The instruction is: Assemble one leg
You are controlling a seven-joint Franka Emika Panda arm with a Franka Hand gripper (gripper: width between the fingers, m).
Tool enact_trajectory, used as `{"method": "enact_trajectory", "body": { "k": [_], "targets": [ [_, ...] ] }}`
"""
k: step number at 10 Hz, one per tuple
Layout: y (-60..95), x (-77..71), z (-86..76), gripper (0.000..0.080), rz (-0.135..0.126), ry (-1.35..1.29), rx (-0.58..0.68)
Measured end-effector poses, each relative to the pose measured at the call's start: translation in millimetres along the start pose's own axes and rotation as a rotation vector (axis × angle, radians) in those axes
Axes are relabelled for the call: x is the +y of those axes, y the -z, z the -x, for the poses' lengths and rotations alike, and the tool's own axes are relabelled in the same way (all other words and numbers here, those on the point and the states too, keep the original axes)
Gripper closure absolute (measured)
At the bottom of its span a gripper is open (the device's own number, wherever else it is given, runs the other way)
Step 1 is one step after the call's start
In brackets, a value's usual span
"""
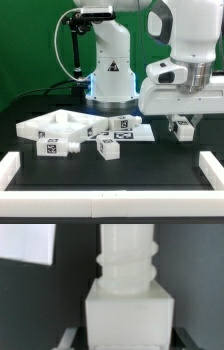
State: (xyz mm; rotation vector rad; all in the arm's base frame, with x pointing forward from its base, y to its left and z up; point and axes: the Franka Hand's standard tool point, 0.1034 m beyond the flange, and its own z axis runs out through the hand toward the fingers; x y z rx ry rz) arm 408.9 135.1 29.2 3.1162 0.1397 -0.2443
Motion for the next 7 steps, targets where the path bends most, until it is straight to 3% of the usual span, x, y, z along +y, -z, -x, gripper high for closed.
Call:
{"method": "enact_trajectory", "body": {
  "k": [4,6,7],
  "targets": [
    [-1.4,1.7,-1.1,0.0531,-0.002,0.002,-0.001],
    [-16.6,14.6,2.1,0.0531,-0.017,-0.046,-0.010],
    [-22.6,15.7,11.4,0.0531,-0.016,-0.049,-0.011]
  ]
}}
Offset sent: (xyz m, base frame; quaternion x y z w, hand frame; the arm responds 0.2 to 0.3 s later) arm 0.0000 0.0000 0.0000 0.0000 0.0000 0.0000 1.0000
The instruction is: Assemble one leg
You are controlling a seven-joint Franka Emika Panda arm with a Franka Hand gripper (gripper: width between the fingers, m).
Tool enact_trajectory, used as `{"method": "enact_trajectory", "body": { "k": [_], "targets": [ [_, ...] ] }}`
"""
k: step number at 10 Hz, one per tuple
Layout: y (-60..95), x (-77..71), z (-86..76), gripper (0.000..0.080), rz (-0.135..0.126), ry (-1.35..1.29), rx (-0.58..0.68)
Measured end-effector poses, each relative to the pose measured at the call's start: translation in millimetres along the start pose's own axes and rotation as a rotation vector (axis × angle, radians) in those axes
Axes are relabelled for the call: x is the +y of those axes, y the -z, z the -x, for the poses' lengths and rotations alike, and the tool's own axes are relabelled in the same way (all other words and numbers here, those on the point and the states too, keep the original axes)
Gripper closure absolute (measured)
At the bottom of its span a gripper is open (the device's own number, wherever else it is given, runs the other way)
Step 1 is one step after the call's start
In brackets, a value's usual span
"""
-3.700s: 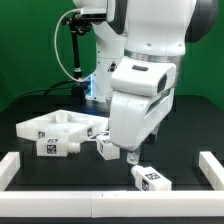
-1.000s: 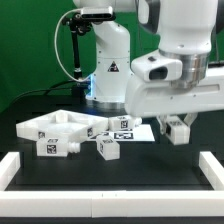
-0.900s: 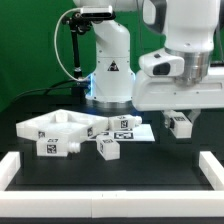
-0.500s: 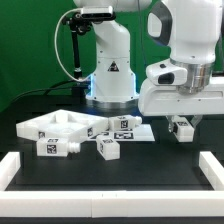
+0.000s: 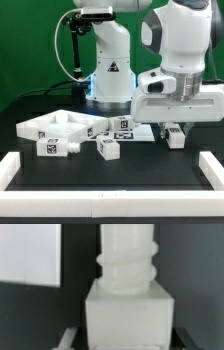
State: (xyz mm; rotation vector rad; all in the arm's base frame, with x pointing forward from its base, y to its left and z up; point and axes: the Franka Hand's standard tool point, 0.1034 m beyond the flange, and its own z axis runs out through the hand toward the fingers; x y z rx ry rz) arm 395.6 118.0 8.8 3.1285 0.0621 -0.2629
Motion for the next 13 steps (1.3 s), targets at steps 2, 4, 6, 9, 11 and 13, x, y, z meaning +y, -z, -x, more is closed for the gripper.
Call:
{"method": "enact_trajectory", "body": {
  "k": [2,4,6,9,11,13],
  "targets": [
    [-0.7,-2.7,1.4,0.0531,-0.001,0.004,0.010],
    [-0.9,-2.7,1.4,0.0531,-0.001,0.007,0.010],
    [-0.2,-1.8,1.1,0.0238,-0.001,0.013,0.010],
    [48.1,44.1,1.7,0.0155,-0.015,0.028,-0.038],
    [75.5,66.1,-2.1,0.0151,-0.024,0.021,-0.025],
    [67.1,60.7,0.3,0.0151,-0.022,0.035,-0.034]
  ]
}}
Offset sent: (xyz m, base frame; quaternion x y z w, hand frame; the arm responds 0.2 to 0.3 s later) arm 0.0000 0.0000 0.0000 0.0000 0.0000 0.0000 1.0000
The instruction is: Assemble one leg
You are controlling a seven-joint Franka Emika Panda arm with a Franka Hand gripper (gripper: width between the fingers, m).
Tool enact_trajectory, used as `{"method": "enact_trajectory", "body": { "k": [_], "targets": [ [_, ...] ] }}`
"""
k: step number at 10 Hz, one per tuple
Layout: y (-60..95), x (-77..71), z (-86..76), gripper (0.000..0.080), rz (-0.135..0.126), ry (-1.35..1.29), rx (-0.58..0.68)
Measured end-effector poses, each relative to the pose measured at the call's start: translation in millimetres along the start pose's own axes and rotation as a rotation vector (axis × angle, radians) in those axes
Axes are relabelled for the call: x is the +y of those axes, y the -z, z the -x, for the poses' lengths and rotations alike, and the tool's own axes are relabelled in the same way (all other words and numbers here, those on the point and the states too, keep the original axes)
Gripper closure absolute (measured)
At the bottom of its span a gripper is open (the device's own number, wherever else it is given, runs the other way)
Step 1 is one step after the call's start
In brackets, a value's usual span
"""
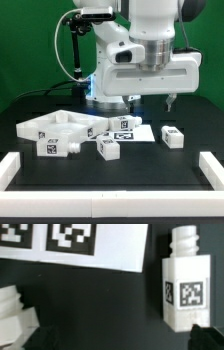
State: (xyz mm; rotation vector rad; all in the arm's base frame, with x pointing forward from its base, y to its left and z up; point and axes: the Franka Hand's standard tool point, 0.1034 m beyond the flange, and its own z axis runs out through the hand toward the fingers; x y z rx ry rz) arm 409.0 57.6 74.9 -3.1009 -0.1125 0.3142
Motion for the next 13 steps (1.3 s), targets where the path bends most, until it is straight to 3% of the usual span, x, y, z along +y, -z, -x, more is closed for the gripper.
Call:
{"method": "enact_trajectory", "body": {
  "k": [2,4,5,7,12,13],
  "targets": [
    [-0.5,4.3,0.9,0.0151,-0.001,0.056,-0.001],
    [6.9,47.4,13.7,0.0151,-0.002,0.254,-0.009],
    [0.0,67.6,30.2,0.0151,-0.016,0.353,-0.028],
    [1.7,105.9,30.9,0.0151,-0.025,0.438,-0.013],
    [-2.1,114.2,32.4,0.0151,-0.029,0.449,-0.005],
    [-12.9,135.5,35.0,0.0151,0.002,0.536,0.042]
  ]
}}
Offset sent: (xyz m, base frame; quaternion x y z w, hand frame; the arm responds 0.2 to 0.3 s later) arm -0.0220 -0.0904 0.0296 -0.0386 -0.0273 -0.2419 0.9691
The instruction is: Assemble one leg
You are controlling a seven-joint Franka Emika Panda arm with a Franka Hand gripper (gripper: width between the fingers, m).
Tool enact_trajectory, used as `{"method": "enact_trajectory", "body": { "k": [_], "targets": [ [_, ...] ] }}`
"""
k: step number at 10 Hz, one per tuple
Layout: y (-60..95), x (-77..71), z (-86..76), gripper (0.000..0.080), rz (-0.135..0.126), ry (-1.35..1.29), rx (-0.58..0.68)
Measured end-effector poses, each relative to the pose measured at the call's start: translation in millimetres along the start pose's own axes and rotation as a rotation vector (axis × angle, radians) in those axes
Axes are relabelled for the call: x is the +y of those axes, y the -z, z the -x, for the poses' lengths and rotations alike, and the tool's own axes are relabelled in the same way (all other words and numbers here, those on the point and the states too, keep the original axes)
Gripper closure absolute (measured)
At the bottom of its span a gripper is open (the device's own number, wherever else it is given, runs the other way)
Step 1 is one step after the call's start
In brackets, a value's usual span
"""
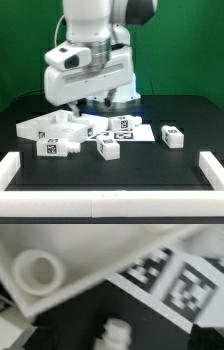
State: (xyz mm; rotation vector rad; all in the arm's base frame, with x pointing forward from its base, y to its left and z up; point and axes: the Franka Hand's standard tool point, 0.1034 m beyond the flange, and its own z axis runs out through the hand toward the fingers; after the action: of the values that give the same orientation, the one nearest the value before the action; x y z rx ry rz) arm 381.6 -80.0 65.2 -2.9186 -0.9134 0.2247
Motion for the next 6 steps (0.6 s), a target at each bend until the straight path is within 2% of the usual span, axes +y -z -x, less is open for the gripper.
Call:
{"method": "enact_trajectory", "body": {
  "k": [1,3,4,6],
  "targets": [
    [-1.5,20.8,18.9,0.0151,0.023,0.069,0.009],
    [-3.2,67.3,44.8,0.0151,0.109,0.262,0.050],
    [-4.9,71.0,53.5,0.0151,0.109,0.267,0.058],
    [-5.5,69.4,52.4,0.0151,0.105,0.254,0.057]
  ]
}}
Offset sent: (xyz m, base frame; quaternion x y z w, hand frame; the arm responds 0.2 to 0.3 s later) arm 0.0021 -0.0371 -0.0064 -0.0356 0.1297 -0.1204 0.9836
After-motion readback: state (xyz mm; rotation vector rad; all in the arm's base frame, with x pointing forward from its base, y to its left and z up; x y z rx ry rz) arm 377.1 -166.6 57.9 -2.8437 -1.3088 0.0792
